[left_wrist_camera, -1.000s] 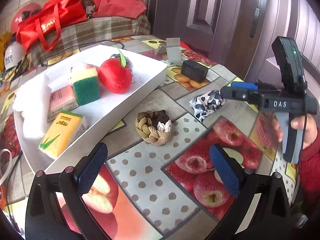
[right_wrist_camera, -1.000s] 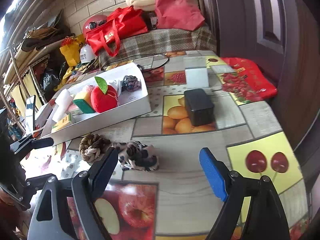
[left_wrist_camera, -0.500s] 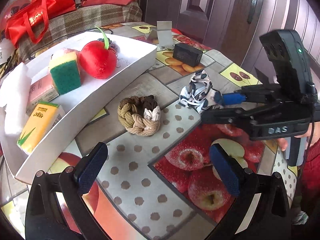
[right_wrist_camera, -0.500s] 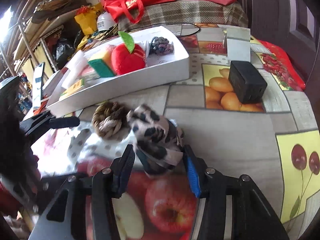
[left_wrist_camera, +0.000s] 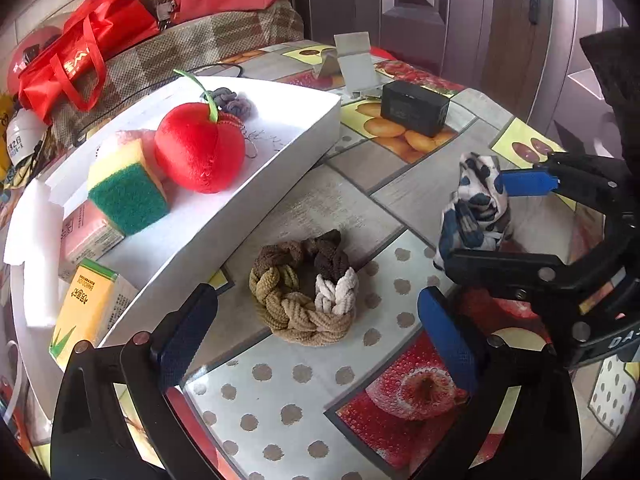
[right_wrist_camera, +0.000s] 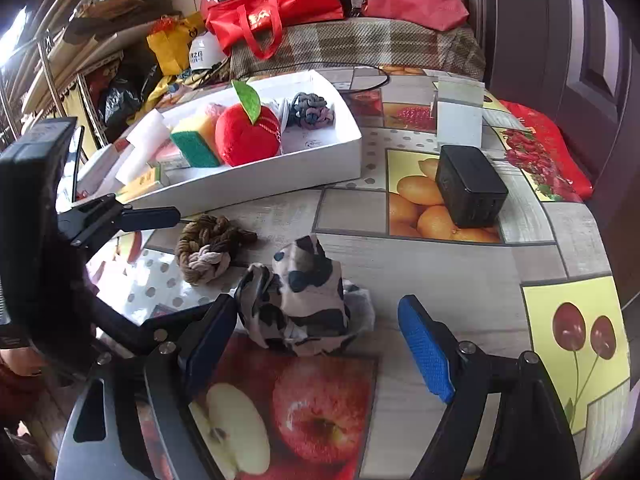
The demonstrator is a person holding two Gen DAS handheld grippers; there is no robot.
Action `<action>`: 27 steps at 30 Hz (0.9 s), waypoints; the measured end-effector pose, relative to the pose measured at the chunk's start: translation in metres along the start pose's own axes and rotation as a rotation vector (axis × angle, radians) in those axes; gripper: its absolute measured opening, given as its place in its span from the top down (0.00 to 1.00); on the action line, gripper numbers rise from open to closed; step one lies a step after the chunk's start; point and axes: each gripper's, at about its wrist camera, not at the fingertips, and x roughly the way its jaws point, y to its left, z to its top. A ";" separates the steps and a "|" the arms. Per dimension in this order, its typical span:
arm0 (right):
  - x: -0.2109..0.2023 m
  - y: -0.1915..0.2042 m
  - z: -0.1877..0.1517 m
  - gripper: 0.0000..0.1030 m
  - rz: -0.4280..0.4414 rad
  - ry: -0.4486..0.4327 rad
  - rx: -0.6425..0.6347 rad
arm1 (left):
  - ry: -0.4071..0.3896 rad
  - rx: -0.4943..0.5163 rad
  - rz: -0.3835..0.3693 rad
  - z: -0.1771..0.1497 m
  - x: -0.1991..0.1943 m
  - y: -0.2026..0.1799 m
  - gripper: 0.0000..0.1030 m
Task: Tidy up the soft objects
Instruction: 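Grasp the rope knot ball with the left tool while the right grasps the cow-print plush, then carry the rope ball and cow plush over the white tray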
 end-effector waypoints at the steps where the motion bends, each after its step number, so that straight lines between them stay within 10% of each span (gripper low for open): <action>1: 0.006 0.001 0.002 0.20 -0.001 0.006 0.003 | 0.004 -0.004 -0.004 0.000 0.001 0.001 0.02; 4: 0.019 0.002 0.004 0.36 -0.001 0.016 -0.011 | 0.009 -0.011 -0.018 0.001 0.002 0.003 0.03; 6: 0.014 0.003 0.004 0.71 0.020 -0.005 -0.021 | 0.016 -0.017 -0.031 0.003 0.005 0.003 0.11; 14: 0.003 -0.023 -0.001 0.72 0.029 -0.057 0.129 | -0.002 0.007 -0.068 0.009 0.006 -0.003 0.61; 27: -0.040 -0.005 -0.009 0.73 -0.099 -0.292 0.088 | -0.310 -0.010 0.052 0.004 -0.052 0.003 0.63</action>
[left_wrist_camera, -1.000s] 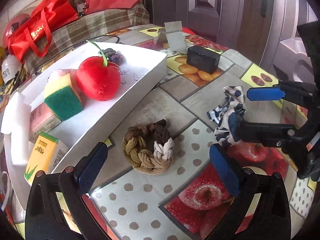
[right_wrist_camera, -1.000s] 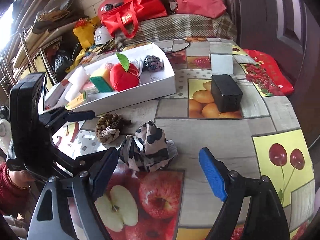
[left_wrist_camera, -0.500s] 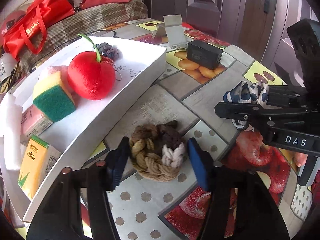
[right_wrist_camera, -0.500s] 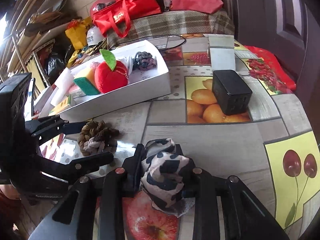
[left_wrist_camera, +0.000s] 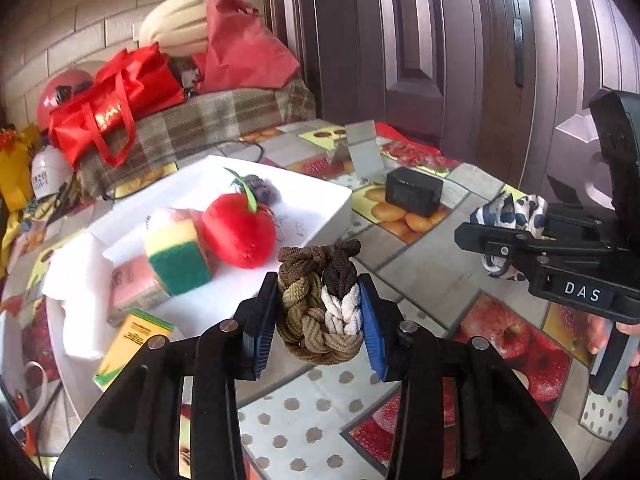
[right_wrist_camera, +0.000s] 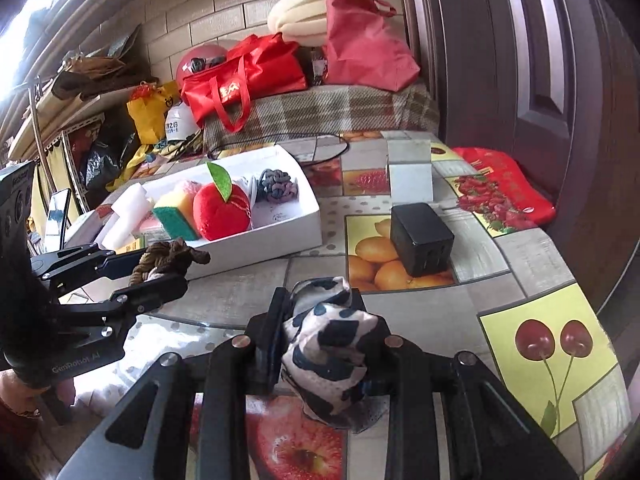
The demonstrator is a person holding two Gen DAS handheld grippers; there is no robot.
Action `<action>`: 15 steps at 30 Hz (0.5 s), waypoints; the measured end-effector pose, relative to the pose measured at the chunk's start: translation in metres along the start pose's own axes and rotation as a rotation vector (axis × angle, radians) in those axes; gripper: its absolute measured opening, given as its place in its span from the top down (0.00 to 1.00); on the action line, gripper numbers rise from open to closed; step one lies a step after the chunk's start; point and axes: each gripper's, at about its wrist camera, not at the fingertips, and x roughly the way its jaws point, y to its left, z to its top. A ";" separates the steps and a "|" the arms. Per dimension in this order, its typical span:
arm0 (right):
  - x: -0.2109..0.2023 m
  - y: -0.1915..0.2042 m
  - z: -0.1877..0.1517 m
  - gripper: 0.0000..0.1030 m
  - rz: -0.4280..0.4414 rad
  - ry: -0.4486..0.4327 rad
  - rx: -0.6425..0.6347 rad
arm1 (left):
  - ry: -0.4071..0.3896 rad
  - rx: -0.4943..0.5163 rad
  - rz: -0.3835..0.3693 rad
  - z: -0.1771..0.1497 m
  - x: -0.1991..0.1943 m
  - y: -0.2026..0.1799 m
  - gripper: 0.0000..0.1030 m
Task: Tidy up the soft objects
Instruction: 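Carry the rope ball and cow plush over the white tray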
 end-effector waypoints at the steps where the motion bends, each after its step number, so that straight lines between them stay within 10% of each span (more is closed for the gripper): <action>1: -0.004 0.002 0.000 0.73 -0.008 -0.019 0.000 | -0.021 -0.002 0.011 0.002 -0.004 0.001 0.63; 15: -0.018 0.017 0.018 0.73 -0.050 -0.110 0.069 | -0.100 -0.058 0.087 0.017 -0.029 0.030 0.63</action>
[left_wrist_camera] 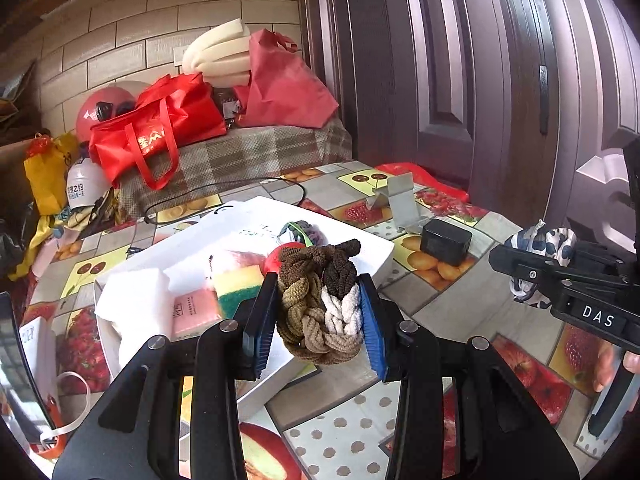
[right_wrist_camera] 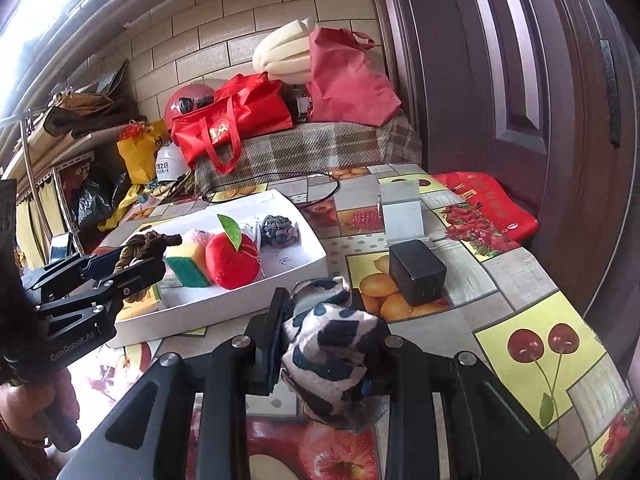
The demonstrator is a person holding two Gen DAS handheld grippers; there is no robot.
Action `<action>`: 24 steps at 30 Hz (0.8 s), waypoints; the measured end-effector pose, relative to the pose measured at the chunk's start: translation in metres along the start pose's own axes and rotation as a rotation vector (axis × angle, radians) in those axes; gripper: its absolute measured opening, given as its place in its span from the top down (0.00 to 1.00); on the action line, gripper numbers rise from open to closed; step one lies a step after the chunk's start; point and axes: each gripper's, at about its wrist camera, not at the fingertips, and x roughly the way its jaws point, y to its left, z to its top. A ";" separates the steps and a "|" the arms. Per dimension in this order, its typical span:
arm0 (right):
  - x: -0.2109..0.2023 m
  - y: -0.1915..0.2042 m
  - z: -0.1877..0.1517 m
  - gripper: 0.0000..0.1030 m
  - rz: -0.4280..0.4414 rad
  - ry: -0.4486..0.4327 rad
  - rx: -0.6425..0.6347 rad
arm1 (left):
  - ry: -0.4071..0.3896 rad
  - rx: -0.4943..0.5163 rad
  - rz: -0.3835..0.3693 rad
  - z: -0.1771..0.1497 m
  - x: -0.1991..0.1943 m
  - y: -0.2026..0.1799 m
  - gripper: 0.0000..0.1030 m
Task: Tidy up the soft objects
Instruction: 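Carry the rope ball and cow plush over the white tray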
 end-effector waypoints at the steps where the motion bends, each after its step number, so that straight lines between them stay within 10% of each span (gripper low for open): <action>1: -0.002 0.001 0.001 0.73 -0.001 -0.009 0.001 | -0.004 0.001 0.004 0.001 -0.001 0.001 0.63; 24: -0.009 0.046 0.081 0.73 0.072 -0.160 0.010 | -0.065 -0.193 0.135 0.057 -0.021 0.125 0.63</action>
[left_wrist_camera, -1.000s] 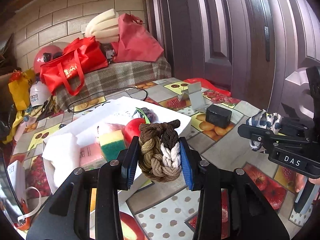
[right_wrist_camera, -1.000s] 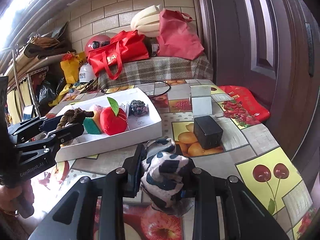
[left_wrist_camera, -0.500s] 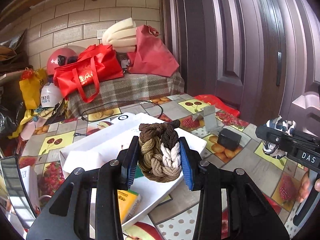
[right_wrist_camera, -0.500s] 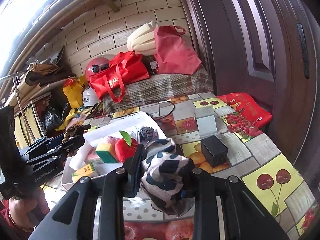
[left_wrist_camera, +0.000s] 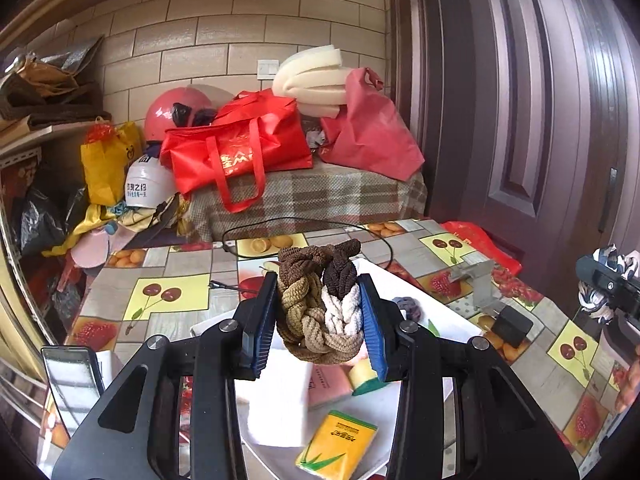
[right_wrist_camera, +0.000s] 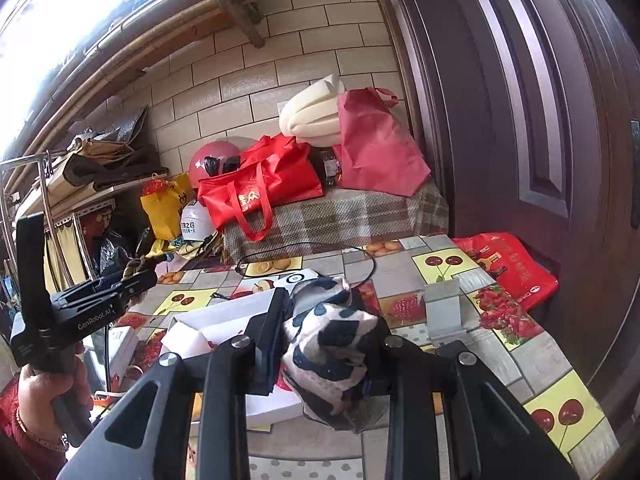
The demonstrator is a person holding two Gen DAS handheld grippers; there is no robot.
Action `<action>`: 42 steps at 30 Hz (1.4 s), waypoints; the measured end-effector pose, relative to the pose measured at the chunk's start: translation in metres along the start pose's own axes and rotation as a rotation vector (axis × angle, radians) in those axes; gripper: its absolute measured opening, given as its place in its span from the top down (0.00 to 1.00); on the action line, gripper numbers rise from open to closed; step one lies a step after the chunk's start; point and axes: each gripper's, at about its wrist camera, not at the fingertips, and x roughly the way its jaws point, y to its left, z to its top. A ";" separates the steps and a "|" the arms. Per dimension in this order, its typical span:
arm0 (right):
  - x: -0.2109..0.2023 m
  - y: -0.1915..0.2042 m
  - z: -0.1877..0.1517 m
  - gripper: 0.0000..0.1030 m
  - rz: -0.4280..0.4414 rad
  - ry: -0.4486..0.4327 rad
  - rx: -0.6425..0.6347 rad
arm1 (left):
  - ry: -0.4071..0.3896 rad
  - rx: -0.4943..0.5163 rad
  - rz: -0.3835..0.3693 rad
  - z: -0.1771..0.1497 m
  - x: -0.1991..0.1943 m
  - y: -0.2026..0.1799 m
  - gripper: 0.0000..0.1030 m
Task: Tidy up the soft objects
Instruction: 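Carry the rope ball and cow plush over the white tray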
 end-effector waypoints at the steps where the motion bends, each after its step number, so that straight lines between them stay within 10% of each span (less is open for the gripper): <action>1: 0.004 0.001 0.002 0.73 0.007 0.001 0.005 | 0.004 -0.012 0.008 -0.001 0.002 0.005 0.63; 22: 0.148 0.033 -0.009 0.72 0.094 0.262 0.101 | 0.209 0.003 -0.003 -0.047 0.077 0.005 0.63; 38: 0.172 0.053 -0.027 0.70 0.118 0.303 0.111 | 0.188 0.016 0.032 -0.046 0.076 0.006 0.62; 40: 0.171 0.052 -0.028 0.65 0.124 0.299 0.123 | 0.174 -0.002 0.033 -0.044 0.074 0.008 0.49; 42: 0.170 0.049 -0.027 0.30 0.135 0.294 0.147 | 0.163 -0.007 0.042 -0.042 0.071 0.009 0.21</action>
